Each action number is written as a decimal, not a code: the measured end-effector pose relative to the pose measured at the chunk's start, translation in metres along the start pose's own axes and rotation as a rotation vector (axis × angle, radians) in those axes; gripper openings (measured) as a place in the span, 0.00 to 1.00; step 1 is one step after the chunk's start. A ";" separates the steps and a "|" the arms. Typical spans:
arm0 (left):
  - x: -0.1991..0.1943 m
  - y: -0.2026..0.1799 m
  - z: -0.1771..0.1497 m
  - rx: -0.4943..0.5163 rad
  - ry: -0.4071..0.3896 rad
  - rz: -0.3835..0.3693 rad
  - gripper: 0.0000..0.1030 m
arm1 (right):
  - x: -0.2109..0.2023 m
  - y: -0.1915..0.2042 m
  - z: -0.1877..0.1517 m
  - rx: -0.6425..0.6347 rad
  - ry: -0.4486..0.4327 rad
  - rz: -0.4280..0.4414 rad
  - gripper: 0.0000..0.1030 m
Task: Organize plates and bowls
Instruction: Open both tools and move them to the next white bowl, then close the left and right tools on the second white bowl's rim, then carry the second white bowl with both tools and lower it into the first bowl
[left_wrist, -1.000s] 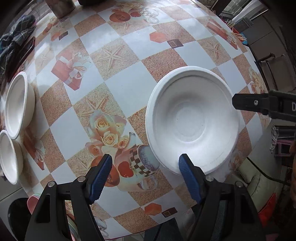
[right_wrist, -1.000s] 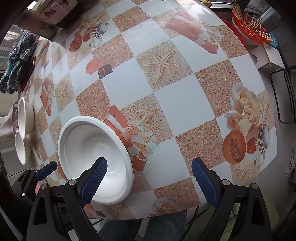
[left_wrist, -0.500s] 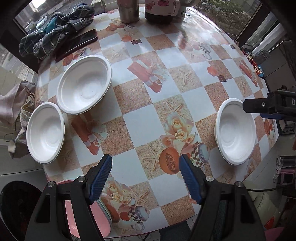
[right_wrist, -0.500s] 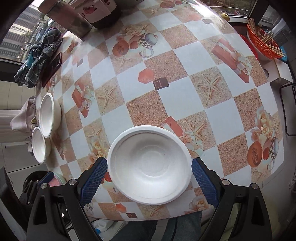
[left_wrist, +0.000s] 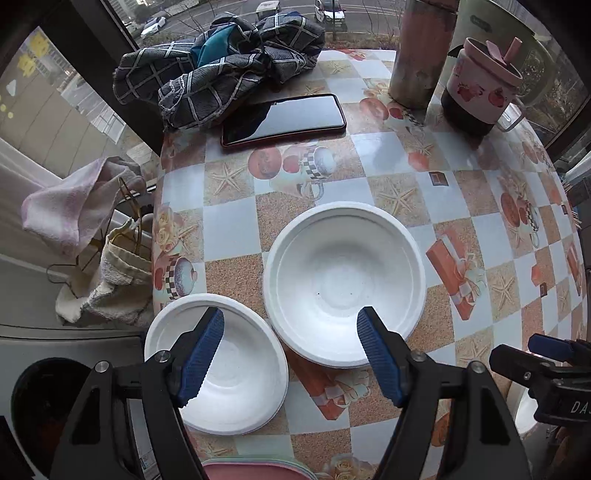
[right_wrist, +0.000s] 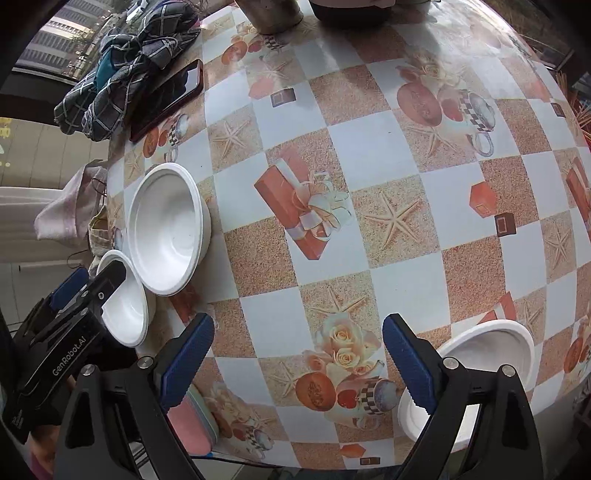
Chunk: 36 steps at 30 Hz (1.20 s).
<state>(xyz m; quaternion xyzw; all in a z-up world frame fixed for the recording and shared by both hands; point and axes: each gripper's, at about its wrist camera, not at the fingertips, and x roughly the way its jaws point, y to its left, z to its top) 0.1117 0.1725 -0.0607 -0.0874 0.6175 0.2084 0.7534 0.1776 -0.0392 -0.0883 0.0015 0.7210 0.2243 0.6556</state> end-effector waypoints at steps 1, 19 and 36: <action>0.006 0.002 0.007 0.004 0.004 0.001 0.76 | 0.004 0.004 0.006 0.017 -0.002 0.010 0.91; 0.095 -0.001 0.035 0.096 0.163 0.061 0.56 | 0.079 0.037 0.051 0.072 0.046 0.068 0.91; 0.073 -0.058 0.005 0.195 0.165 0.006 0.32 | 0.078 0.024 0.039 0.017 0.105 0.172 0.24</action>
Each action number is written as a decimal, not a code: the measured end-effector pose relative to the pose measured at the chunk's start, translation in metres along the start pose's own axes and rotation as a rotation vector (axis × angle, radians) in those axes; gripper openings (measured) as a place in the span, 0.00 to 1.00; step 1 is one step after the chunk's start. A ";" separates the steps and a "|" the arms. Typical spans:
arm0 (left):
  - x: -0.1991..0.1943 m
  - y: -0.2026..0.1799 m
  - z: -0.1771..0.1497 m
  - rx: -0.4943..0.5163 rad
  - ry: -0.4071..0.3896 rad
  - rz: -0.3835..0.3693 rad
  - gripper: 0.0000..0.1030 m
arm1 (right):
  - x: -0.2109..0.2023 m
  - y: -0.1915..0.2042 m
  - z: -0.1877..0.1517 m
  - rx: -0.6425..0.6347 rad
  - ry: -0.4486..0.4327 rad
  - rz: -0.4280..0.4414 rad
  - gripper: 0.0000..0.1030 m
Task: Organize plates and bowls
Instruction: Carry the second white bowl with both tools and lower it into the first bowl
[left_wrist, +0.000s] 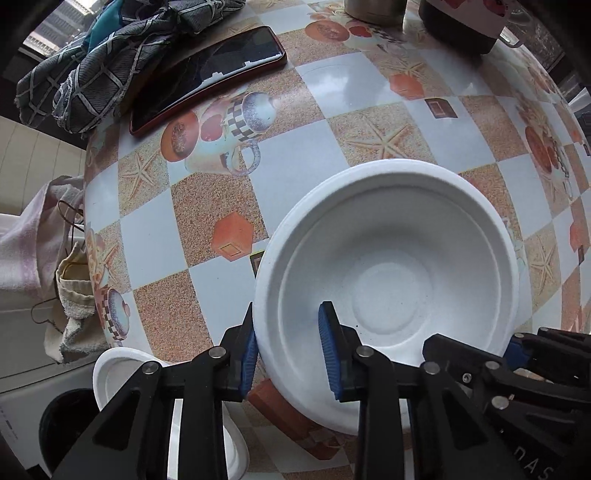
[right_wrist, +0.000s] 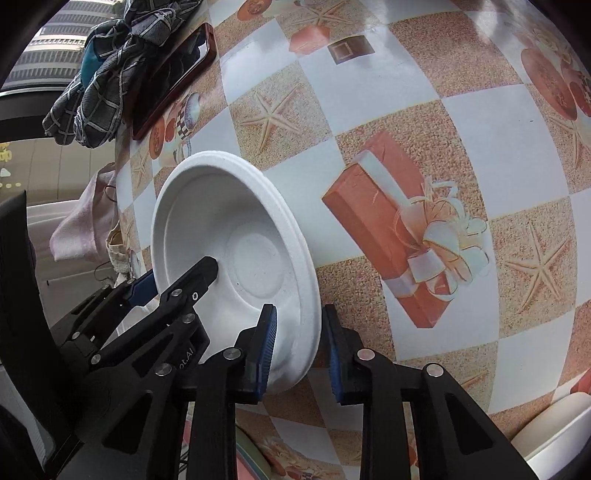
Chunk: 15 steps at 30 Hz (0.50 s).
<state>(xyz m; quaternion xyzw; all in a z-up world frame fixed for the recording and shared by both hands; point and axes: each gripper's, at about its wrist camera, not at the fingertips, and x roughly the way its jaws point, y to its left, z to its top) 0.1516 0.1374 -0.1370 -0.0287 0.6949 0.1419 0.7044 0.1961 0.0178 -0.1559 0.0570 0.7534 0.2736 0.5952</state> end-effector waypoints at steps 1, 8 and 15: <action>-0.001 -0.005 -0.004 0.007 0.001 -0.011 0.32 | -0.001 -0.002 -0.004 -0.010 0.003 -0.014 0.24; -0.011 -0.036 -0.045 0.020 0.019 -0.054 0.28 | -0.004 -0.022 -0.045 -0.054 0.046 -0.062 0.24; -0.022 -0.074 -0.125 0.053 0.057 -0.074 0.28 | -0.004 -0.046 -0.112 -0.105 0.107 -0.110 0.24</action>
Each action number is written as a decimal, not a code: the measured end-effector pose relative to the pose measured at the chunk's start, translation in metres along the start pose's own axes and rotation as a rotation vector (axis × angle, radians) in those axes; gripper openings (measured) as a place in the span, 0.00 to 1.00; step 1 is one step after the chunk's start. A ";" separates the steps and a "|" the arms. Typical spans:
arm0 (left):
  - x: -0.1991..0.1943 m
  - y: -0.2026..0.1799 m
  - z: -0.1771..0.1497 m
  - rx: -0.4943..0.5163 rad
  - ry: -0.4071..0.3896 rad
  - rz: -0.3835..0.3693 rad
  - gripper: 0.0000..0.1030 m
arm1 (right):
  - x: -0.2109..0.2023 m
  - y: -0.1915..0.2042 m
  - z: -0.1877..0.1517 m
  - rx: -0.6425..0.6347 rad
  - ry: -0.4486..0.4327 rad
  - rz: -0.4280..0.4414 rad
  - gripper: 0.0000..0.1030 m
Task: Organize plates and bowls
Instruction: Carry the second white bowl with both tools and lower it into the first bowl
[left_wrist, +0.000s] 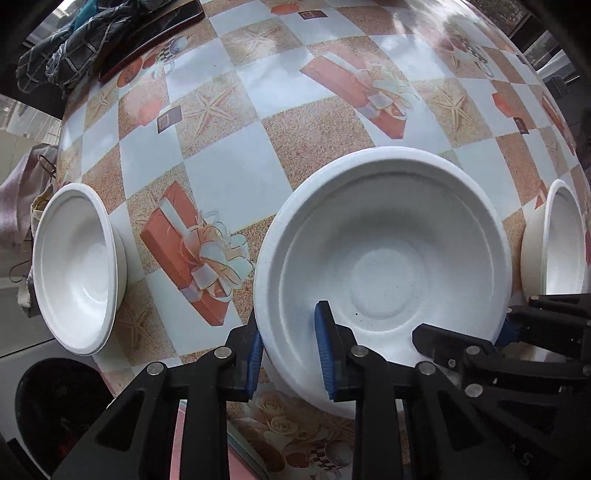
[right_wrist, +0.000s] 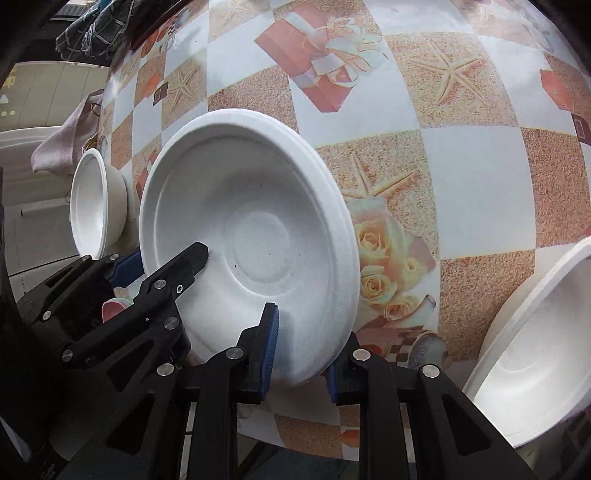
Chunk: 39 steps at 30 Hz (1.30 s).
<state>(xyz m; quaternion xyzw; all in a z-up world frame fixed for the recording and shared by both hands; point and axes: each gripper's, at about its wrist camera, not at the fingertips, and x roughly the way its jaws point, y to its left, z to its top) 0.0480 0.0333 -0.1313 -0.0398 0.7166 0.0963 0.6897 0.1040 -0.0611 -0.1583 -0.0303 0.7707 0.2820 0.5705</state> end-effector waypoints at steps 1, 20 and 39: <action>0.000 -0.007 -0.011 0.007 0.007 -0.005 0.28 | 0.001 -0.003 -0.011 -0.004 0.013 -0.004 0.24; -0.038 -0.045 -0.068 0.094 -0.008 0.019 0.30 | -0.005 -0.011 -0.090 -0.055 0.037 -0.028 0.26; -0.097 -0.147 -0.021 0.326 -0.168 -0.021 0.30 | -0.101 -0.088 -0.102 0.157 -0.160 -0.053 0.26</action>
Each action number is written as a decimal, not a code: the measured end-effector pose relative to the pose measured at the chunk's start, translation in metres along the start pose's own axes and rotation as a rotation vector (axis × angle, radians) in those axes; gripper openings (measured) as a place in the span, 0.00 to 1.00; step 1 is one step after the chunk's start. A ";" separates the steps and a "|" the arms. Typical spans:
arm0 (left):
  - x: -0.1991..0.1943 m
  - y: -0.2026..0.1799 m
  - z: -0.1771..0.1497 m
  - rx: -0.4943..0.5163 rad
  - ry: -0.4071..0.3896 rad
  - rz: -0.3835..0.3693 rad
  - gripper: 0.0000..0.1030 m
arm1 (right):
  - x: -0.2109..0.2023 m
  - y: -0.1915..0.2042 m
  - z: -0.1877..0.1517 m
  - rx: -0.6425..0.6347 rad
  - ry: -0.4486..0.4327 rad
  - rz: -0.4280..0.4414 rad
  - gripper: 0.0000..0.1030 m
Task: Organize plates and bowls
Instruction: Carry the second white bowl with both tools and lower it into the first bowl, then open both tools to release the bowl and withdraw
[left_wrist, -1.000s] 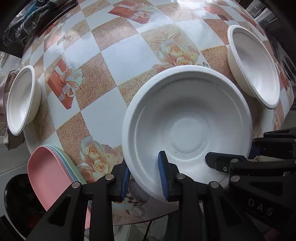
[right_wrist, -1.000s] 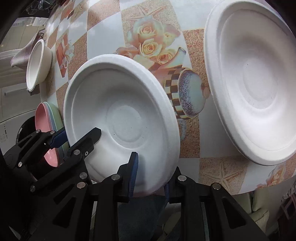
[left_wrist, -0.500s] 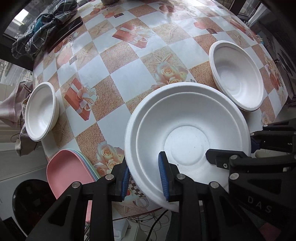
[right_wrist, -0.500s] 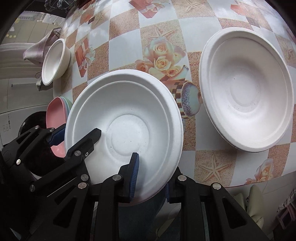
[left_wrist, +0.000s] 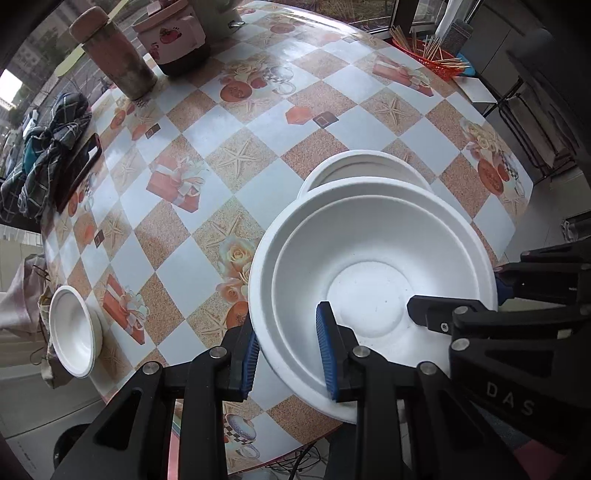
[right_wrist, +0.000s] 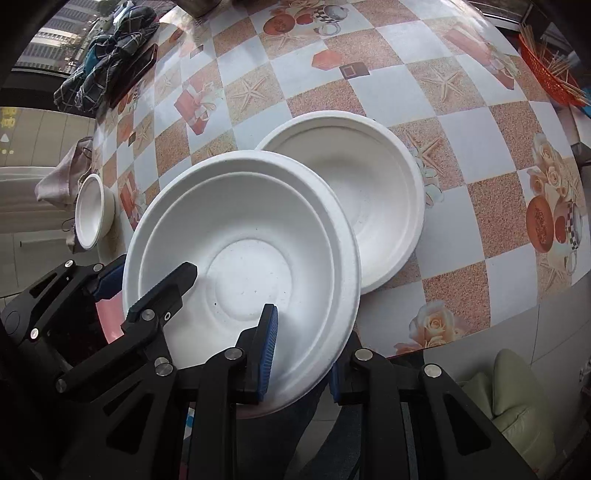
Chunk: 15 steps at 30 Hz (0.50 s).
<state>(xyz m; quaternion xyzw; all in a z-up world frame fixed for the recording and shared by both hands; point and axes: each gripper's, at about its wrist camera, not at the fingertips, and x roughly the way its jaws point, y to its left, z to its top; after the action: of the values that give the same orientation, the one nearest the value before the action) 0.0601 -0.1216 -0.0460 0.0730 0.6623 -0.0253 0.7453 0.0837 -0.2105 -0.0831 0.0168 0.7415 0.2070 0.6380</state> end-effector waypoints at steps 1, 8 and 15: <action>0.001 -0.004 0.004 0.011 -0.003 -0.002 0.30 | -0.002 -0.006 0.000 0.014 -0.005 -0.002 0.26; 0.013 -0.019 0.027 0.031 -0.003 0.000 0.31 | -0.007 -0.035 0.011 0.069 -0.027 -0.016 0.26; 0.017 -0.004 0.027 -0.042 -0.005 0.005 0.74 | -0.009 -0.056 0.026 0.108 -0.039 -0.019 0.31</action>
<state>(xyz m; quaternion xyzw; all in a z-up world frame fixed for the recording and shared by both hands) 0.0879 -0.1281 -0.0599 0.0590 0.6607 -0.0098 0.7483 0.1233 -0.2572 -0.0952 0.0480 0.7392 0.1600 0.6524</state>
